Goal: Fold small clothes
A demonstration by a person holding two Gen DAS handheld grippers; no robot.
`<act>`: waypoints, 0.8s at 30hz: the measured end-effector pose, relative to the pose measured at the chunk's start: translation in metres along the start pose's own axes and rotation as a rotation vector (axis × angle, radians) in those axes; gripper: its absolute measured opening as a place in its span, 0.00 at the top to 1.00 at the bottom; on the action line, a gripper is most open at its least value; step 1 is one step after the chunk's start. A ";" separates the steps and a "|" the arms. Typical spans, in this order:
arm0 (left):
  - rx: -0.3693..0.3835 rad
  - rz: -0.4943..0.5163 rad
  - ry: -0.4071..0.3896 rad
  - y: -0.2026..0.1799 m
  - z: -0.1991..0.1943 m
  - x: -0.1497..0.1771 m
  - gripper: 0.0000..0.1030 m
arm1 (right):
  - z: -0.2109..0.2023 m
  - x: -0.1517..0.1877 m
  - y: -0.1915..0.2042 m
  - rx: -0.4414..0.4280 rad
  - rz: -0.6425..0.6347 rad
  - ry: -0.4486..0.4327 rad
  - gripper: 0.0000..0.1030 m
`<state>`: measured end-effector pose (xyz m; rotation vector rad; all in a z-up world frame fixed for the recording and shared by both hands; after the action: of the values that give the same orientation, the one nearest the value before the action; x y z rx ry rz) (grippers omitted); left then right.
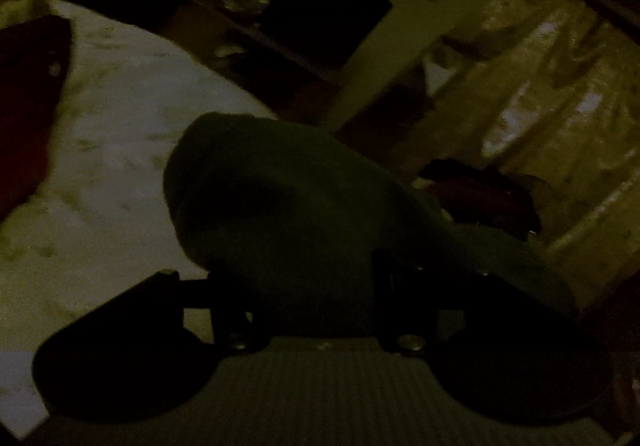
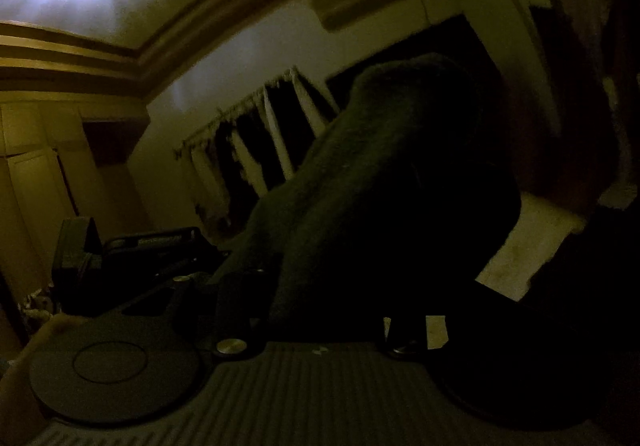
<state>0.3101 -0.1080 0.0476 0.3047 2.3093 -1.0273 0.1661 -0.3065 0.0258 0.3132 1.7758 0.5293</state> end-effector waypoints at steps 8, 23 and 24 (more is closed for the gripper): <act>0.015 0.078 0.123 -0.074 0.096 0.029 0.47 | -0.049 -0.010 -0.067 0.162 0.061 -0.086 0.37; -0.217 0.307 0.191 -0.067 0.210 0.102 0.17 | -0.032 0.067 -0.160 0.287 0.216 -0.073 0.28; -0.226 0.314 0.191 -0.069 0.210 0.102 0.12 | -0.035 0.071 -0.162 0.279 0.237 -0.073 0.23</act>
<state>0.2874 -0.3122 -0.0826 0.6723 2.4169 -0.5990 0.1239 -0.4191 -0.1085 0.7355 1.7517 0.4295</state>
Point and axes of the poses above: each gripper's, at about its wrist camera, not at the fingertips, and z roughly the way its jaws point, y to its left, x to its underside, the point moved 7 cm from there along z, roughly the way its jaws point, and after that the axes turned 8 degrees about y, right-handed, at the moved point
